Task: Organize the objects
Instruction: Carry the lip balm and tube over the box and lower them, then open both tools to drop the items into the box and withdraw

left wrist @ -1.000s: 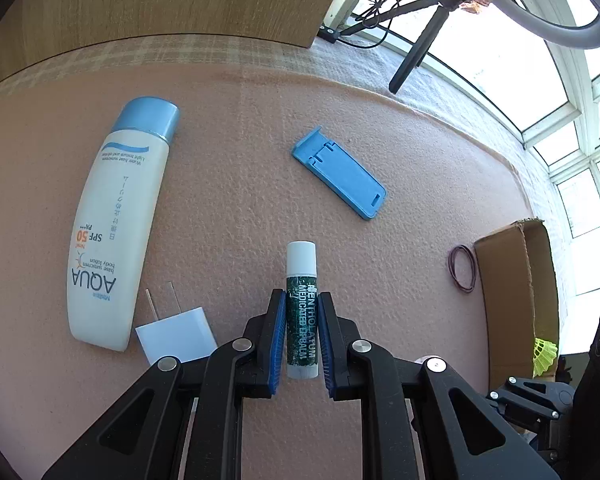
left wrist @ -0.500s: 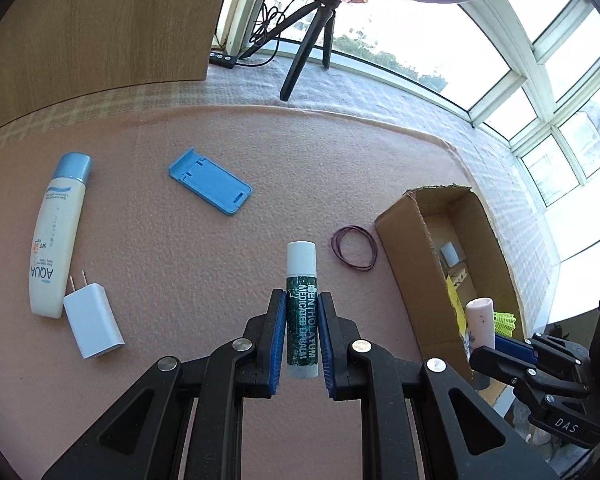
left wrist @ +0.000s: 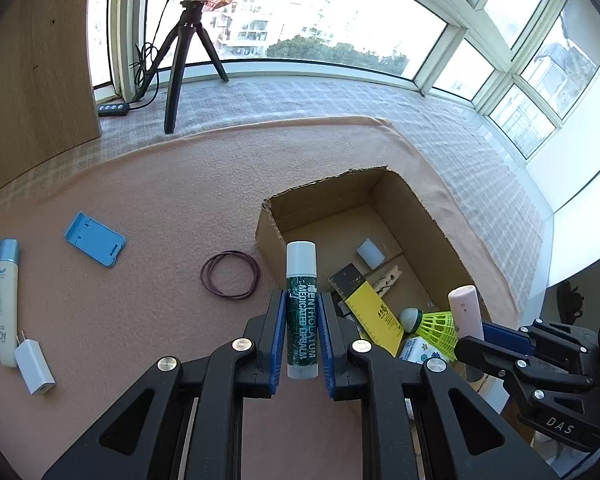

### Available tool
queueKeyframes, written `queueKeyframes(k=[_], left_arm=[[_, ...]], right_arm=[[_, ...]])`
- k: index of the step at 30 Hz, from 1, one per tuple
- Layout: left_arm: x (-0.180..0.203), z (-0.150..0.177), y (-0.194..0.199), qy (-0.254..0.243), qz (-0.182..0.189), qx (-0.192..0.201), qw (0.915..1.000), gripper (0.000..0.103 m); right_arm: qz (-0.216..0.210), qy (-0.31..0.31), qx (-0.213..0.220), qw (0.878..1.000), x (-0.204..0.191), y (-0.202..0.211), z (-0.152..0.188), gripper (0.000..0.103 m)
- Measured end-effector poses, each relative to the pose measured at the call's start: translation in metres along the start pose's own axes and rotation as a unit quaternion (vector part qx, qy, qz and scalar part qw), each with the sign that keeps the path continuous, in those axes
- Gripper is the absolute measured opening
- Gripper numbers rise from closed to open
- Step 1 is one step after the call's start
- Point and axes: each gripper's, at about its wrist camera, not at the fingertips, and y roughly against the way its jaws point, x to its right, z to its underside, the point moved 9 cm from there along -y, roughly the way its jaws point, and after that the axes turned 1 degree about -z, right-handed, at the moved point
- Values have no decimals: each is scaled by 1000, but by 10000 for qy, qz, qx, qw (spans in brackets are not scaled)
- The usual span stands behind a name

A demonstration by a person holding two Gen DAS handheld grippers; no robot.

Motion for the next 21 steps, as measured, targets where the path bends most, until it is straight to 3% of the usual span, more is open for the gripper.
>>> queueKeyframes(k=[7,16,18,20,21], left_arm=[[44,-4,-15,-329,7,-49,9994,17],[67,-7,-26,-458,99,-152,9988,20],[69,-7,-26,-459,95,-142,9988,28],[68,-6,-24,-441,92,-142,9989,29],[67,-6,-24,-436,85,-138,9989,29]], right_arm=[[53,-84,29,9999,19,8,6,18],[126,-146,53,9998,36,12,8,19],[176,-174,105,9996,39,14,7,27],[175,-218,162,9995,40,16,6,46],[190,-228,197,9994,41,18,6,47]])
